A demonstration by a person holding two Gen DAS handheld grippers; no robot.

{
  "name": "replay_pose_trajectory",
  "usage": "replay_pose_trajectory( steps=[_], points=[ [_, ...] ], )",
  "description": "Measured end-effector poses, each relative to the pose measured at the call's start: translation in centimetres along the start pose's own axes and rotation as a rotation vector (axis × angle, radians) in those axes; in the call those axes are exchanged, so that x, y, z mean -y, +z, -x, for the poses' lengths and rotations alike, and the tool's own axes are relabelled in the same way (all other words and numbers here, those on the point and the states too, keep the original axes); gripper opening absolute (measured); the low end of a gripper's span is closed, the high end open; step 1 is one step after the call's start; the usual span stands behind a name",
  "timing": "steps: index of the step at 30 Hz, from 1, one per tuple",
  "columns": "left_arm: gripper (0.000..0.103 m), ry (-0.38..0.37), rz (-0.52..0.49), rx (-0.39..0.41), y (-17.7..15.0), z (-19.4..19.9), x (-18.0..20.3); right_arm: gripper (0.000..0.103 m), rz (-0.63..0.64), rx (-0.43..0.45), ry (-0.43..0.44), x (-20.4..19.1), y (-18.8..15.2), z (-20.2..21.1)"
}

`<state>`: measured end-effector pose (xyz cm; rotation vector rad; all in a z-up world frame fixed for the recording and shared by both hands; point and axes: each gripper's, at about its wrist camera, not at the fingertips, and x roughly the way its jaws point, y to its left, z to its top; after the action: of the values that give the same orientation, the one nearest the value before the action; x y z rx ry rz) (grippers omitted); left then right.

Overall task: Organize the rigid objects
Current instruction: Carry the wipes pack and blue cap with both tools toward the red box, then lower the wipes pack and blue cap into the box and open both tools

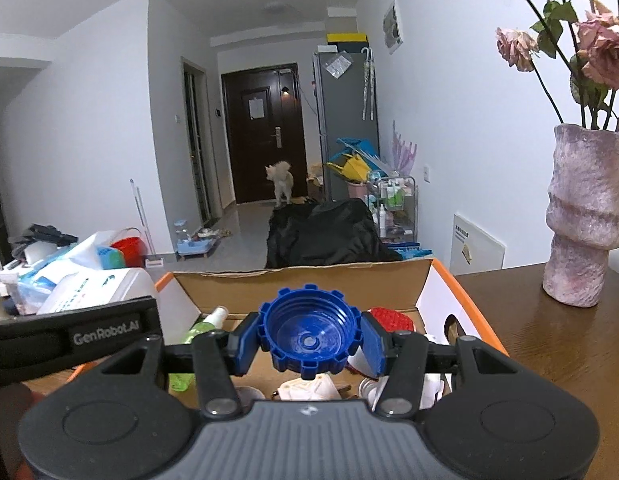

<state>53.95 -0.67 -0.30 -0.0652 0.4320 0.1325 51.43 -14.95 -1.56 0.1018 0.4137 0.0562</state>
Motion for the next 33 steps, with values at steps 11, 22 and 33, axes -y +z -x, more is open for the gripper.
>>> replay_pose_trajectory(
  steps=[11, 22, 33],
  points=[
    [0.084, -0.008, -0.031, -0.016, 0.1, -1.9, 0.9, 0.052, 0.020, -0.027, -0.029, 0.0, 0.1, -1.7],
    [0.086, -0.040, -0.025, -0.048, 0.0, -2.3, 0.5, 0.052, 0.026, -0.062, -0.043, 0.1, -0.1, -2.1],
    [0.103, -0.025, -0.018, -0.020, 0.3, -1.6, -0.6, 0.091, 0.002, -0.077, -0.074, 0.7, 0.0, -2.2]
  ],
)
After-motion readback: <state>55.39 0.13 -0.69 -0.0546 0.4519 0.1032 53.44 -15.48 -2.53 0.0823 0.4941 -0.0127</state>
